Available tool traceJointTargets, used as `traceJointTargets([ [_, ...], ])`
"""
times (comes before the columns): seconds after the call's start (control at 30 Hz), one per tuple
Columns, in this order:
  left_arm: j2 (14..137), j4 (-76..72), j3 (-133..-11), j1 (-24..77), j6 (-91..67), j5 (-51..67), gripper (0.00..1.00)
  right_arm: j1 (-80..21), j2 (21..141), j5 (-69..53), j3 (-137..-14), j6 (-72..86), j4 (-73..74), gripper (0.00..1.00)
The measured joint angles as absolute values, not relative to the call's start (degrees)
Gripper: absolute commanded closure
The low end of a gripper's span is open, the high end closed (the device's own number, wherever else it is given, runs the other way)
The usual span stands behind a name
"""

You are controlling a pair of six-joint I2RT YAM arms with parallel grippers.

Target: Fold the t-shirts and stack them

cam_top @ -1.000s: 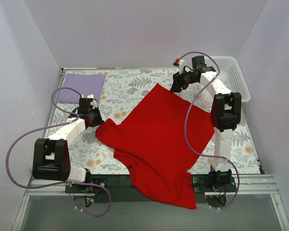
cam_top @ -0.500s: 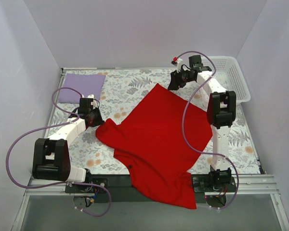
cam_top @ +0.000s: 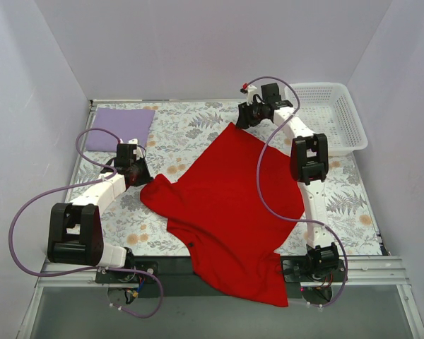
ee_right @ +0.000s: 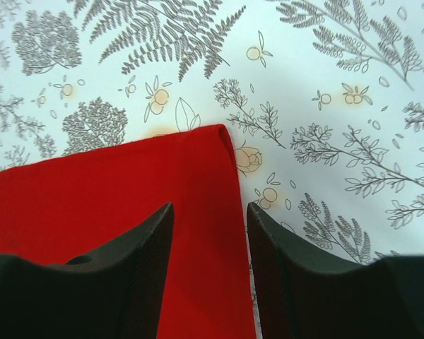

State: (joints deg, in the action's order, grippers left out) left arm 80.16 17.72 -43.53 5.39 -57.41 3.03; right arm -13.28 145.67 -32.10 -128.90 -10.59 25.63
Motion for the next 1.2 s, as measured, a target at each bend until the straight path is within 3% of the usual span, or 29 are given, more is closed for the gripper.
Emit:
traceJointTargets([
  [0.4, 80.16, 17.72, -43.53, 5.39, -57.41, 2.81, 1.00, -13.78, 147.33, -26.79, -127.94, -8.69, 24.95, 0.51],
  [0.53, 80.16, 17.72, -43.53, 5.41, -57.41, 2.81, 1.00, -13.56, 147.26, -27.18, -127.20, -8.82, 23.90, 0.58],
  [0.87, 80.16, 17.72, -43.53, 5.72, -57.41, 2.81, 1.00, -13.41, 141.10, -28.84, -116.20, -10.76, 22.76, 0.98],
  [1.2, 78.87, 17.72, -43.53, 5.93, -57.43, 2.76, 1.00, -12.97, 129.43, -21.56, -100.12, -15.11, 24.49, 0.99],
])
